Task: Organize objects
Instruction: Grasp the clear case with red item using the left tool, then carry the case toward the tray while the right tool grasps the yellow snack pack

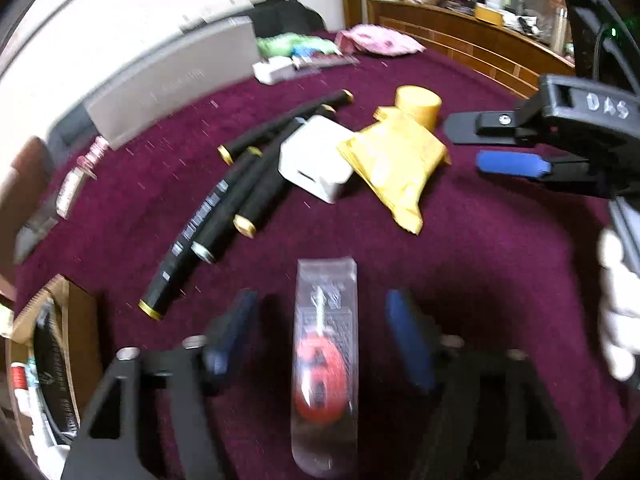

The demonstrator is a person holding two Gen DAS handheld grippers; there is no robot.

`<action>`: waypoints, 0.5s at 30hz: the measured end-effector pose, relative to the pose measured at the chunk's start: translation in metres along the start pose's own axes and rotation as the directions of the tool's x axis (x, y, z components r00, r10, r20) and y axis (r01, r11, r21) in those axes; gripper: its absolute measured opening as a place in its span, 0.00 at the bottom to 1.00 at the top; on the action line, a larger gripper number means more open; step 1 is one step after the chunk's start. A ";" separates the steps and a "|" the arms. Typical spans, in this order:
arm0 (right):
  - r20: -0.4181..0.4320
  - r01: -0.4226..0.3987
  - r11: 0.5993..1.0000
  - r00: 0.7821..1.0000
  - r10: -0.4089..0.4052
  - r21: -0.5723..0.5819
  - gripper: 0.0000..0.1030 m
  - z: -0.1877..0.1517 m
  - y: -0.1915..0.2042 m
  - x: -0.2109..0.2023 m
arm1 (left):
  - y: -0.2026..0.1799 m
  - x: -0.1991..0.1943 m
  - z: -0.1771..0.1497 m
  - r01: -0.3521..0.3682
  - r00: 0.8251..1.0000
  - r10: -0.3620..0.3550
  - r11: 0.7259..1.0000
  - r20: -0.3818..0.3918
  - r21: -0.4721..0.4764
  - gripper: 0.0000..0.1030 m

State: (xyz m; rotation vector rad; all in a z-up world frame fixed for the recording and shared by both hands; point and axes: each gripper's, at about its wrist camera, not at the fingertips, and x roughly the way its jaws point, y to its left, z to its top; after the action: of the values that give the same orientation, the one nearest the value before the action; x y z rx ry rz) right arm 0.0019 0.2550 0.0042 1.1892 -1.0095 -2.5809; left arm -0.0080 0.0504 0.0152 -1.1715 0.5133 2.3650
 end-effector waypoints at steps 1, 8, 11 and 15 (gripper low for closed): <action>-0.008 -0.025 1.000 1.000 0.025 0.011 0.60 0.000 -0.001 0.000 | 0.001 0.000 -0.001 0.005 1.000 -0.005 1.000 -0.002 -0.018 0.58; -0.039 -0.129 0.990 0.991 0.131 0.065 0.66 0.001 -0.008 0.008 | 0.038 -0.055 -0.044 0.169 0.985 -0.150 0.949 0.091 -0.265 0.22; -0.019 -0.079 0.996 0.997 0.080 0.049 0.66 0.001 -0.009 0.005 | 0.057 -0.091 -0.065 0.233 0.967 -0.183 0.915 0.175 -0.329 0.22; -0.003 -0.064 0.994 0.998 0.064 0.083 0.66 -0.001 -0.005 -0.008 | 0.080 -0.140 -0.084 0.264 0.939 -0.166 0.909 0.300 -0.322 0.22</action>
State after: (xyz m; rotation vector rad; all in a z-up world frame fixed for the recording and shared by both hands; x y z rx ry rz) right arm 0.0089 0.2612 0.0051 1.1624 -1.1449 -2.5081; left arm 0.0783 -0.0911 0.0914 -0.9679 -0.1440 2.4251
